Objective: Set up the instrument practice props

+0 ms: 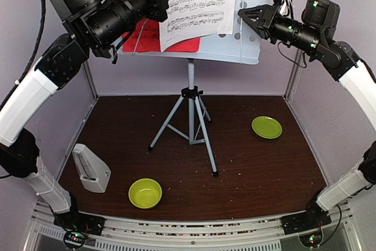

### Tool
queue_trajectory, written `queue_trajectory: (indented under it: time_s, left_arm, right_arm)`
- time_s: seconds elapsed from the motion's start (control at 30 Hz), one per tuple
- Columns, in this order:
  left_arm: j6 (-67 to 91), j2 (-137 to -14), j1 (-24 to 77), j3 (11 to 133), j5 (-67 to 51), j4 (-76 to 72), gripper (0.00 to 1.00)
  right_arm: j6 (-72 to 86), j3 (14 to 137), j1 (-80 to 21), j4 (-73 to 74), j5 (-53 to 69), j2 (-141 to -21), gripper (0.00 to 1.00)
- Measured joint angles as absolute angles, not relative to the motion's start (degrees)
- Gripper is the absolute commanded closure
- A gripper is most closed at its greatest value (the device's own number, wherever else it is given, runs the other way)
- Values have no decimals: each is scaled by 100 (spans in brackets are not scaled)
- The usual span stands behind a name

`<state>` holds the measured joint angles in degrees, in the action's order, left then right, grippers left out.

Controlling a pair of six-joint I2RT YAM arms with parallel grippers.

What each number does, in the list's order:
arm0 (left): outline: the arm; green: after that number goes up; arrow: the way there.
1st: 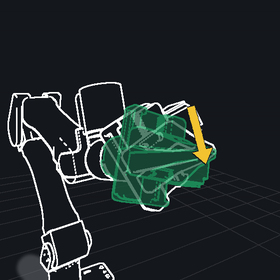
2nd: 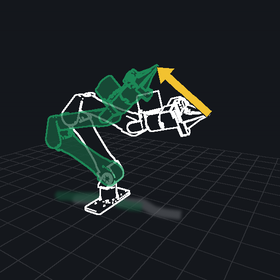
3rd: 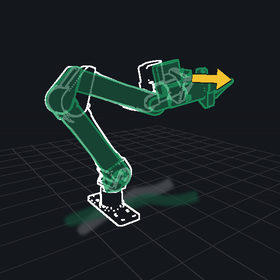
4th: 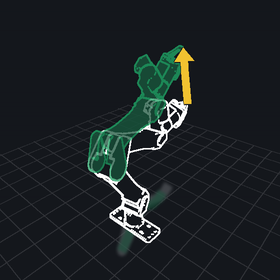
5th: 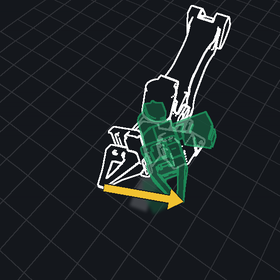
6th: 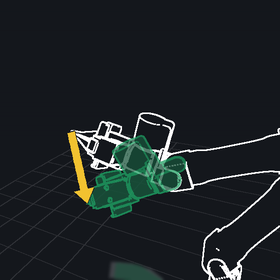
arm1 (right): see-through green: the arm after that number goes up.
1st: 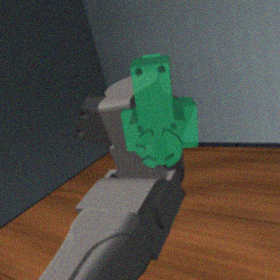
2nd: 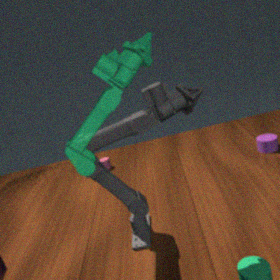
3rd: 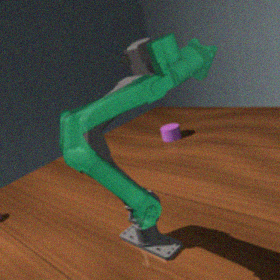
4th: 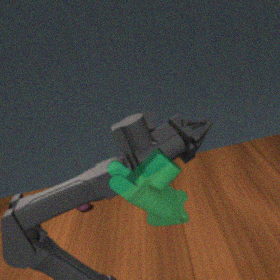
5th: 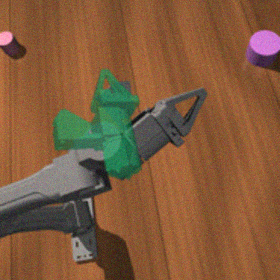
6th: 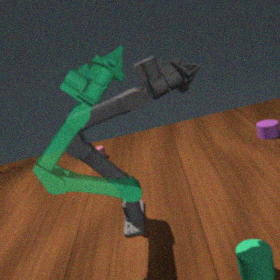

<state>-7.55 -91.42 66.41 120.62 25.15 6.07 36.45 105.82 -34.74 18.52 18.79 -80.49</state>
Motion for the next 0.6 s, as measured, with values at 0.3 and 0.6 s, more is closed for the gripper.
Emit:
queue_trajectory:
  time_s: [0.3,0.6]
  left_arm:
    - [-897,-9279,6641,12066,2556,578,100]
    - [-1052,-9347,6641,12066,3039,425,100]
  right_arm:
    - [3597,10575,-3483,1815,1970,-8049,99]
    - [3441,10460,-3483,1691,1973,-7996,100]
